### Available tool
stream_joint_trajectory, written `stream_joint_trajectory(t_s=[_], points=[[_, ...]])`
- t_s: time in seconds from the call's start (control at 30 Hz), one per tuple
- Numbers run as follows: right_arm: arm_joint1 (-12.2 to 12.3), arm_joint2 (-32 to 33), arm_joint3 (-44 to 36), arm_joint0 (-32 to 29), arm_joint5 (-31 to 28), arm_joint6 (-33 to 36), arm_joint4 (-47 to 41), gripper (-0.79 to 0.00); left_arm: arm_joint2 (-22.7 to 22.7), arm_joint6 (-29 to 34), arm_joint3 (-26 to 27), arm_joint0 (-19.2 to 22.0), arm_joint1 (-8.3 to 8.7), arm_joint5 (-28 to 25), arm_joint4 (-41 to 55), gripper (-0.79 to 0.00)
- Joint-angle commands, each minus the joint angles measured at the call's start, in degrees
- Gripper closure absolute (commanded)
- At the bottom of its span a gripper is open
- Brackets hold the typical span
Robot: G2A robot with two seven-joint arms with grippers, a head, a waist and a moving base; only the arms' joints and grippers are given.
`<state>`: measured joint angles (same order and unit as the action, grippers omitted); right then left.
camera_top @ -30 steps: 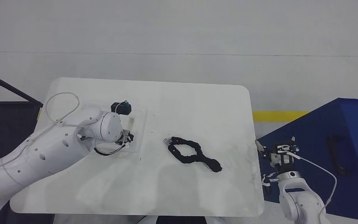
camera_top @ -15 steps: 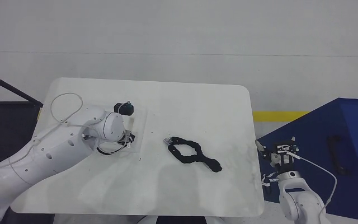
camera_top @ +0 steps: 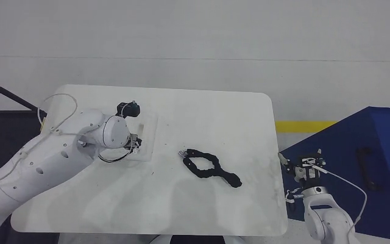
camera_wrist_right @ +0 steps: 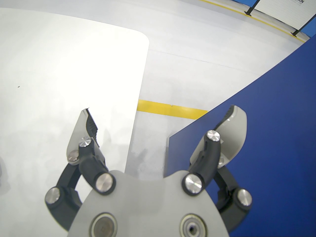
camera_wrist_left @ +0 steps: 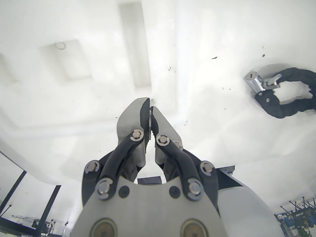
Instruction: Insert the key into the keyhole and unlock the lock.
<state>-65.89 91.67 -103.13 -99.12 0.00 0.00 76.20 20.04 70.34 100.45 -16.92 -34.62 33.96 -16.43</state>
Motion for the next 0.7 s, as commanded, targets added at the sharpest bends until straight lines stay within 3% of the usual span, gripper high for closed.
stream_joint_trajectory(t_s=[0.0, 0.1, 0.17, 0.23, 0.37, 0.53, 0.67], points=[[0.0, 0.0, 0.0, 0.0, 0.0, 0.0, 0.0, -0.785, 2.7, -1.2, 1.4, 0.4, 1.84, 1.2, 1.2, 0.000], [0.0, 0.0, 0.0, 0.0, 0.0, 0.0, 0.0, -0.785, 8.4, -3.0, 5.1, -0.7, 4.83, 2.5, 7.4, 0.000], [0.0, 0.0, 0.0, 0.0, 0.0, 0.0, 0.0, -0.785, 13.3, -7.2, 7.7, -3.2, 7.09, -3.8, 13.9, 0.000], [0.0, 0.0, 0.0, 0.0, 0.0, 0.0, 0.0, -0.785, 18.1, -15.6, 7.0, -8.2, 9.68, -11.8, 21.2, 0.000], [0.0, 0.0, 0.0, 0.0, 0.0, 0.0, 0.0, -0.785, 25.7, -26.8, 3.2, -19.9, 15.34, -34.7, 31.8, 0.000], [0.0, 0.0, 0.0, 0.0, 0.0, 0.0, 0.0, -0.785, 31.3, -37.0, -4.7, -33.8, 21.59, -63.9, 38.3, 0.000], [0.0, 0.0, 0.0, 0.0, 0.0, 0.0, 0.0, -0.785, 31.9, -35.2, -11.0, -42.5, 25.25, -86.5, 45.6, 0.000]])
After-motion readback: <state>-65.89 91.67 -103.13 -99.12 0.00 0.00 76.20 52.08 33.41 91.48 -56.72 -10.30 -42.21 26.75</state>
